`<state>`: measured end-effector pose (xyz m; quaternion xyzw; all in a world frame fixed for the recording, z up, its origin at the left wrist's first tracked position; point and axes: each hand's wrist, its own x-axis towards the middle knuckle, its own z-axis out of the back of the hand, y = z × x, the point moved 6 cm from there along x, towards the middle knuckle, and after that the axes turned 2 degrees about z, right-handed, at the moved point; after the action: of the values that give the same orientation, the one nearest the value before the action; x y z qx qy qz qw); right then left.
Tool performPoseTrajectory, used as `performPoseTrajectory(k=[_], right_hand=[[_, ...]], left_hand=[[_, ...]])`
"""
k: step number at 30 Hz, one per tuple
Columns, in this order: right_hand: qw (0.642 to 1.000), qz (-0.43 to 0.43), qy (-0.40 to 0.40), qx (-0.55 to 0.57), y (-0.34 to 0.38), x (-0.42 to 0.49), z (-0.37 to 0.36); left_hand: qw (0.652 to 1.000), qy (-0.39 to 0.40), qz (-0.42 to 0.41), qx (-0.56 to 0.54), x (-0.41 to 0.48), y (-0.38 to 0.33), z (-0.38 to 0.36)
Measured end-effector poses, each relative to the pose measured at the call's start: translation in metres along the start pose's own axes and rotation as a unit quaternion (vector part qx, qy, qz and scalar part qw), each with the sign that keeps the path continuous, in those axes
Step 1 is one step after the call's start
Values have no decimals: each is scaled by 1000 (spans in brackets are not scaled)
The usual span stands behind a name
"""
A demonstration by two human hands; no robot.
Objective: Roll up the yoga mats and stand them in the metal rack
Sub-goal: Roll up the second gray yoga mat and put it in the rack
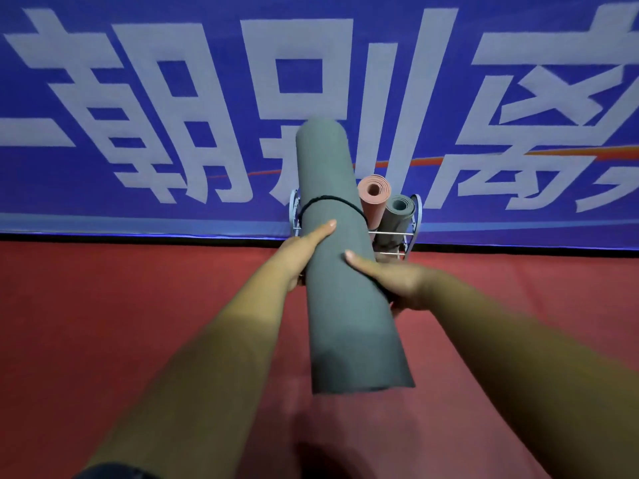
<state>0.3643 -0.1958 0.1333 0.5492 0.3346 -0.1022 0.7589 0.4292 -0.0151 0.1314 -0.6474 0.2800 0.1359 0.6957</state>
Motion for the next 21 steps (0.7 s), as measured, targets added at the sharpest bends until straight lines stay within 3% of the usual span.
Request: performPoseTrajectory(k=[3,11,16,21], right_hand=[[989,21,2,145,16,32,1],[972,-35,23,233,69,101,40],[961,-82,45,260,101,150,75],[971,-93,86,204,140,165,107]], left_hand=[[999,34,17,-25,17,-12,2],[996,49,27,-70,53,-59,14],[1000,21,13,-7,69,-121,18],[999,-2,-35,18,81,-192,21]])
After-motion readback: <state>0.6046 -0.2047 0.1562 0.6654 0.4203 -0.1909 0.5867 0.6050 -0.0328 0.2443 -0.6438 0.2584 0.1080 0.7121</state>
